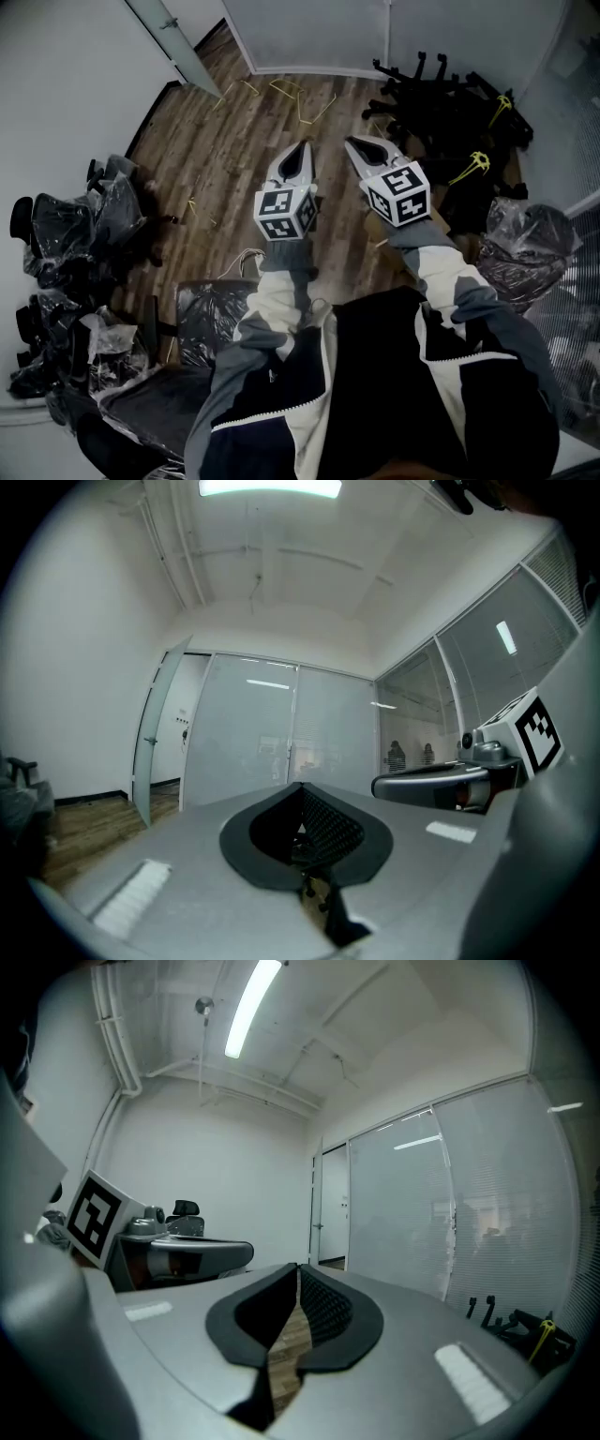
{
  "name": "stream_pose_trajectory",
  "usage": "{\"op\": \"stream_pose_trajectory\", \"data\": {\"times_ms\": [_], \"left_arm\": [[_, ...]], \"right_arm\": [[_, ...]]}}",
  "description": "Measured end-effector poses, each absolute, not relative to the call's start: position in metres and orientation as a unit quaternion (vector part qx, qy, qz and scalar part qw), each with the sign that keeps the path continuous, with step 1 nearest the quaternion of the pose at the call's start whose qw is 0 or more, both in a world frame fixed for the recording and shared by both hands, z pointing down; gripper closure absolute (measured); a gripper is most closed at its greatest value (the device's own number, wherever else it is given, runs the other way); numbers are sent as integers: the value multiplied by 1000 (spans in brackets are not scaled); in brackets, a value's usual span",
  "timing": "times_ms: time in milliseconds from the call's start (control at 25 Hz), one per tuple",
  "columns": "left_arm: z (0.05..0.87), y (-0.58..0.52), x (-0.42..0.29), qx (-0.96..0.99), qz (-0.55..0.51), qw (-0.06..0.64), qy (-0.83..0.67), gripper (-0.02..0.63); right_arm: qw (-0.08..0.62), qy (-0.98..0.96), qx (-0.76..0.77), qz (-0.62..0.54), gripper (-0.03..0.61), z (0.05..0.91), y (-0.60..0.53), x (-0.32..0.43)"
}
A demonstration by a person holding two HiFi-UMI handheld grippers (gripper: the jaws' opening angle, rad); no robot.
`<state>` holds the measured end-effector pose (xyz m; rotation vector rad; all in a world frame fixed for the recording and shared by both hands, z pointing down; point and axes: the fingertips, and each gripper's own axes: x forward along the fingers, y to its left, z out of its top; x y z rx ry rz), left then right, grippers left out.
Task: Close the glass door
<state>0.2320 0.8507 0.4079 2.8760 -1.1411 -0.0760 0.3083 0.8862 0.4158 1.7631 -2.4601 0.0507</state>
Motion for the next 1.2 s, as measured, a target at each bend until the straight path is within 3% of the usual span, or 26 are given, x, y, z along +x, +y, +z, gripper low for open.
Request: {"op": "stream_pose_trajectory", "data": {"times_ms": [320,520,880,1200], "left_arm": [[425,826,189,907,-31,78,-412,611],[445,784,175,894,-7,70,-442,611],[460,660,195,881,47,72,-465,611],[437,564,209,875,26,57,-481,611]], "right_arm": [[59,-844,529,66,560,433,847,276],[58,-857,507,72,560,447,799,267],[19,-910,407,82,560,453,678,260],[23,-921,386,50,561,446,585,278]]}}
